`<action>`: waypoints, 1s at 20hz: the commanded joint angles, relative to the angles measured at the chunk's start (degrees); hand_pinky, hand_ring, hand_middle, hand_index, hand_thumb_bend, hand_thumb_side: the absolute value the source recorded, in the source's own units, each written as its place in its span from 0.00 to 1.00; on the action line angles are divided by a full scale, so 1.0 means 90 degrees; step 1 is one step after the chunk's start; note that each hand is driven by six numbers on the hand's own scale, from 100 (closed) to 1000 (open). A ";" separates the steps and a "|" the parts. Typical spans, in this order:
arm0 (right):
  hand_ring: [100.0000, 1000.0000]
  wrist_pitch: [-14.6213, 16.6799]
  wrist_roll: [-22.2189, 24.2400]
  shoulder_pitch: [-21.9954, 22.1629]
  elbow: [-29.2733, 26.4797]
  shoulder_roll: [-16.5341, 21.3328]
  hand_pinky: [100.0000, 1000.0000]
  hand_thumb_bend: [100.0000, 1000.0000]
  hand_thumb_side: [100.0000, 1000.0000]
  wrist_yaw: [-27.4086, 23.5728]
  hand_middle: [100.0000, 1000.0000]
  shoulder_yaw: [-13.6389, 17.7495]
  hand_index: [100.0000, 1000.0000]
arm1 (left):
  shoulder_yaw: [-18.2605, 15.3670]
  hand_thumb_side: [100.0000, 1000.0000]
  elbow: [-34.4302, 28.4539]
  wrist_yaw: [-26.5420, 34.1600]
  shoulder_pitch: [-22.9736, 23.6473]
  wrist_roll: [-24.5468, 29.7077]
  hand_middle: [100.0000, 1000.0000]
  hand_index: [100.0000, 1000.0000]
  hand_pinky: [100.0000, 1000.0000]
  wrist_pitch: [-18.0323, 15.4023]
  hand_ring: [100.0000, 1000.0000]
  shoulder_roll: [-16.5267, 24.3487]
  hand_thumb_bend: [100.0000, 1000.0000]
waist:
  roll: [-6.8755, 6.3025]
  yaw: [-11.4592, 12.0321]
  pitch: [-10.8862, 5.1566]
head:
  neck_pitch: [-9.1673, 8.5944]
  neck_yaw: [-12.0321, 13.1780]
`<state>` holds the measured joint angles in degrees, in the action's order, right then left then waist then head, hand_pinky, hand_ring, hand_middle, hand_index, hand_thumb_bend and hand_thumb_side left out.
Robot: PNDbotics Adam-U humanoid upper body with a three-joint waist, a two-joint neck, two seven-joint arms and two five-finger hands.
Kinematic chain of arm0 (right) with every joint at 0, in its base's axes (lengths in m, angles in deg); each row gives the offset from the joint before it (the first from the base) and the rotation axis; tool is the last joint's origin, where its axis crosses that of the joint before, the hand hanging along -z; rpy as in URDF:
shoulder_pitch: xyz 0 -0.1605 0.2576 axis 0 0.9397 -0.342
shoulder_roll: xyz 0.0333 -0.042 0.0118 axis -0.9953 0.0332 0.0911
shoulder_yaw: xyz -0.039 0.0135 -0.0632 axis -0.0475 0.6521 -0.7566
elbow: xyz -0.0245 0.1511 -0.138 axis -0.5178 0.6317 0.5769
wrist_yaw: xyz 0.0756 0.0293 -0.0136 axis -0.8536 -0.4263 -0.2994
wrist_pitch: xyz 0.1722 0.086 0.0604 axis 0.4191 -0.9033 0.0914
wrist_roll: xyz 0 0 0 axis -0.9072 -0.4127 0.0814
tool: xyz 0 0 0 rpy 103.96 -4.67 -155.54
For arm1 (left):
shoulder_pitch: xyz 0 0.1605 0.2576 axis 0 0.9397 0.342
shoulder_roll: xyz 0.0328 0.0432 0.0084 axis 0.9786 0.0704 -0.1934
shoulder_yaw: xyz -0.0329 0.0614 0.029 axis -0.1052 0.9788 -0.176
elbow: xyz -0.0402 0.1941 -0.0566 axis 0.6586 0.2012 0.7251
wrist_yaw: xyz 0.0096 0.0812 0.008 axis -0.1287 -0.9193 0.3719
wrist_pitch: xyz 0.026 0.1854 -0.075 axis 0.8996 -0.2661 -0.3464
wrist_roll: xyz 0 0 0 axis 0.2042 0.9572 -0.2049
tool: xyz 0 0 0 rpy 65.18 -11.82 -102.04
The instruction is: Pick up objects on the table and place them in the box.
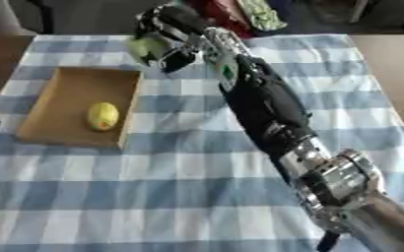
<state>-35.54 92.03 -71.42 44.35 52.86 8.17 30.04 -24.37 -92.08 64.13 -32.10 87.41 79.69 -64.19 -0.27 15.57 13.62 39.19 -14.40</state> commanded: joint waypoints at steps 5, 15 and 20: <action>0.58 0.0125 0.0136 -0.0145 0.0017 -0.0440 0.71 0.00 0.00 0.0172 0.45 -0.0087 0.55 | 0.0029 0.00 -0.0160 0.0069 -0.0132 0.0072 0.47 0.64 0.47 -0.0017 0.49 0.0006 0.48 | -0.0011 0.0191 -0.0044 | -0.0090 -0.0112; 0.66 0.0320 0.0088 0.0021 0.0040 -0.0805 0.72 0.27 0.31 0.0395 0.71 -0.0212 0.74 | 0.0044 0.00 -0.0169 0.0096 -0.0164 0.0093 0.47 0.64 0.47 -0.0020 0.49 -0.0038 0.47 | 0.0001 0.0397 0.0023 | -0.0107 -0.0198; 0.73 0.0406 -0.0053 -0.0009 -0.0054 -0.0778 0.76 0.45 0.43 0.0354 0.84 -0.0252 0.81 | 0.0042 0.00 -0.0163 0.0094 -0.0171 0.0093 0.47 0.64 0.47 -0.0022 0.49 -0.0033 0.47 | 0.0025 0.0355 0.0030 | -0.0132 -0.0175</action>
<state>-32.13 92.00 -70.08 45.23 45.46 11.55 27.91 -23.97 -92.37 64.70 -32.97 88.11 79.56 -64.76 0.19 18.69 14.74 38.66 -16.02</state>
